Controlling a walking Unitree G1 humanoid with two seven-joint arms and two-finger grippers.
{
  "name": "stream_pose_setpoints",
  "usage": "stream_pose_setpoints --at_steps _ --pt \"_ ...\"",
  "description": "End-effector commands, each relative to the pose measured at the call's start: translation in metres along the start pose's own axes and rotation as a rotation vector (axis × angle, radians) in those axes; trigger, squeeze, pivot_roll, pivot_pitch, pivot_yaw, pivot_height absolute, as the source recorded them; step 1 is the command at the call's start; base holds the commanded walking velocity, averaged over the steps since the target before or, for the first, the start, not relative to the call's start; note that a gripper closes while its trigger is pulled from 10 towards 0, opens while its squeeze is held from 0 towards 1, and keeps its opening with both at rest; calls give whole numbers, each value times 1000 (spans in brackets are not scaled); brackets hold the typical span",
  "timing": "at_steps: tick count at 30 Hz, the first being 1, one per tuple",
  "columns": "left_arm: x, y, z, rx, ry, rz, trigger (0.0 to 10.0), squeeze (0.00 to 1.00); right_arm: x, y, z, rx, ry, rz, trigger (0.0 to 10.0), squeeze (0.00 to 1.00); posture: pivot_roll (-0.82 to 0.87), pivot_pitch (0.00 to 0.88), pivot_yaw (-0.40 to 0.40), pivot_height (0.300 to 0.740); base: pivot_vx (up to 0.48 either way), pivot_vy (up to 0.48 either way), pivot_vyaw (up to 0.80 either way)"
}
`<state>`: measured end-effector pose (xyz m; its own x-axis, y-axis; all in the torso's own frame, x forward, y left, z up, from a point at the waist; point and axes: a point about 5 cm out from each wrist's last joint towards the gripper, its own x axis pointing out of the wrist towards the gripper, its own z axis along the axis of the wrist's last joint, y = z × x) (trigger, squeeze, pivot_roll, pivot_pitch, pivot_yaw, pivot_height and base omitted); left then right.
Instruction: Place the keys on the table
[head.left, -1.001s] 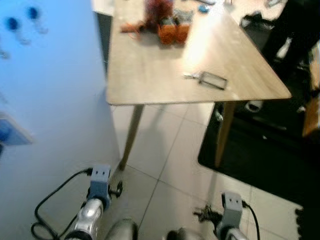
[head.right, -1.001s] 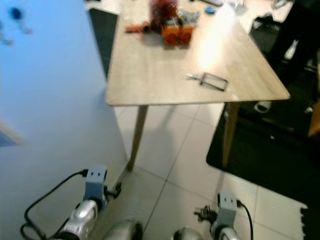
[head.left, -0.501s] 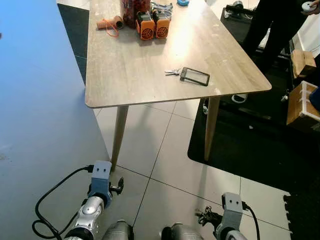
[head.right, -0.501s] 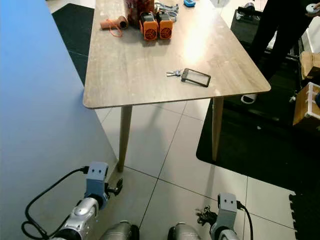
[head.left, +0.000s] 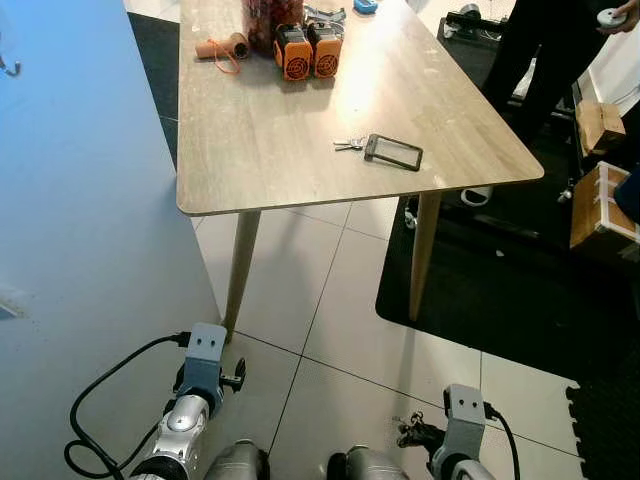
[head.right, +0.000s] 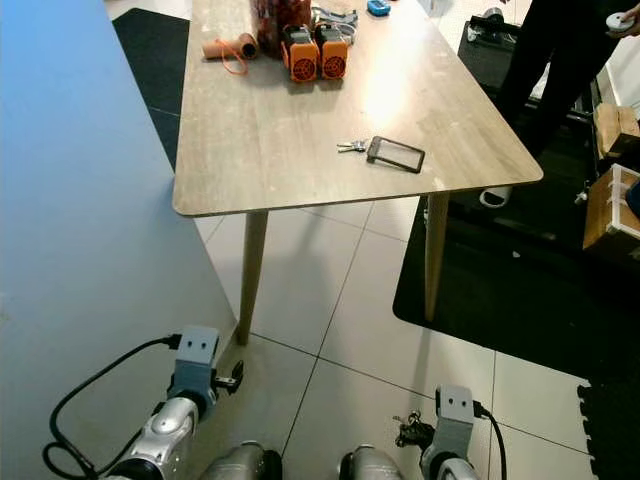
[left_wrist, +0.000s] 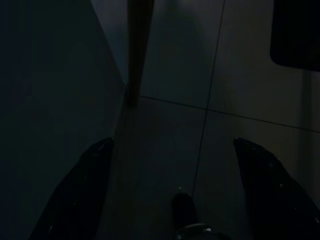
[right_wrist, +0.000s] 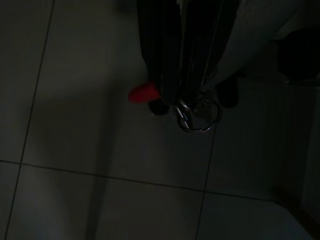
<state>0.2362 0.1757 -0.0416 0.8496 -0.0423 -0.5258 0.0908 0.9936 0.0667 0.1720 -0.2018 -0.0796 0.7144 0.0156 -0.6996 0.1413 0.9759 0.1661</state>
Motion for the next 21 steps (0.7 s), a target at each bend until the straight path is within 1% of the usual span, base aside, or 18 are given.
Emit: stream_pose_setpoints --at_steps 1,8,10,14,18,19,20,21 --pt "-2 -2 -7 9 22 -2 10000 0 -1 -3 0 -29 -1 -8 10000 0 17 128 -45 740 0 0 0" --pt "-2 -10 -9 1 29 0 10000 0 0 -12 11 -63 -24 -13 10000 0 -19 104 -72 740 0 0 0" --pt "-1 -16 -8 4 29 -11 10000 0 0 -16 17 -73 -33 -19 10000 0 -29 92 -81 740 0 0 0" --pt "0 -18 -7 5 27 -17 10000 0 1 -18 20 -75 -35 -22 10000 0 -25 87 -79 740 0 0 0" --pt "1 -16 -5 9 23 -13 10000 0 2 -15 20 -72 -36 -20 10000 0 -6 88 -68 740 0 0 0" --pt "1 -15 -4 10 21 -11 10000 0 2 -13 19 -68 -35 -17 10000 0 0 88 -63 740 0 0 0" --pt "1 -11 -3 22 18 -14 10000 0 3 -6 14 -50 -30 -9 10000 0 17 89 -44 740 0 0 0" --pt "1 -11 -3 22 18 -14 10000 0 3 -6 14 -50 -30 -9 10000 0 17 89 -44 740 0 0 0"
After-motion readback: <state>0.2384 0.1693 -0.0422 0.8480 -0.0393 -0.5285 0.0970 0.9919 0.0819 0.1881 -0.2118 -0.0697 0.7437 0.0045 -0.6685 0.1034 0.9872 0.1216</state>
